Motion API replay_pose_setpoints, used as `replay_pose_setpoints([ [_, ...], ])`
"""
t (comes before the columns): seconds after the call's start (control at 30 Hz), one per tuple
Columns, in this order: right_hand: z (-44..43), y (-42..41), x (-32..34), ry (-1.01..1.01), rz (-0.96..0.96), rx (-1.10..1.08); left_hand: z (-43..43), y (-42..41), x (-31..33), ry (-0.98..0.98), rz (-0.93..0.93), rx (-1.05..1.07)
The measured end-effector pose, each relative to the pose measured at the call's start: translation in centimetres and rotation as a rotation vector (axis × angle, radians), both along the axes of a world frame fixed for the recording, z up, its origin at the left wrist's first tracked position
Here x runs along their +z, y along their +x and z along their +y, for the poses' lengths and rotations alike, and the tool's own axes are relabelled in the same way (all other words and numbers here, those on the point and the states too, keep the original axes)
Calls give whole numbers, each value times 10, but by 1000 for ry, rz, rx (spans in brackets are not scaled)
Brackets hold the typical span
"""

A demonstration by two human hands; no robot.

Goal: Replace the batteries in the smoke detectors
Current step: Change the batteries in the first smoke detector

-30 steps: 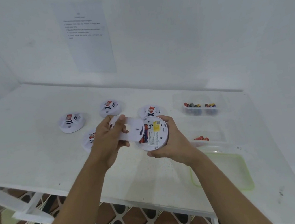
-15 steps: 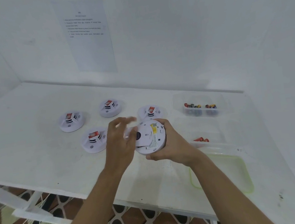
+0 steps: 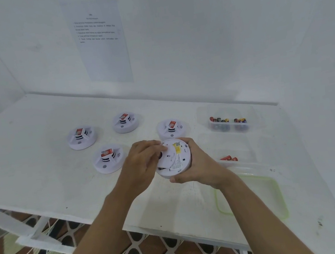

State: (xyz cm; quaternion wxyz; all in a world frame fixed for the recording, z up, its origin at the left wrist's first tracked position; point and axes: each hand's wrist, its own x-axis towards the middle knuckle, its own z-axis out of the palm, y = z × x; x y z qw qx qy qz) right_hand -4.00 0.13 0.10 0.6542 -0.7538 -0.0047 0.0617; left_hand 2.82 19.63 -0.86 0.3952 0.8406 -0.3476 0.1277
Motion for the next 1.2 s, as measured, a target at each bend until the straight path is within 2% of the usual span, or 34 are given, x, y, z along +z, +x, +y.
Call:
replay_pose_setpoints([
  [0.1,-4,0,0,11,3,-3,7,1,6,27,84,-63],
  [0.2,-9,-2,0,3,-12,13,13,2,8,92,81,-118],
  [0.63,-17,-10,3,4,-3,84,15,2,19,154,142,-110],
  [1.03,-16,-11,6,23,-30,88,3,-9,32,100,123,-63],
  [1.2,-12,-10,7,8,-32,94,-4,-9,31,95,174,-73],
])
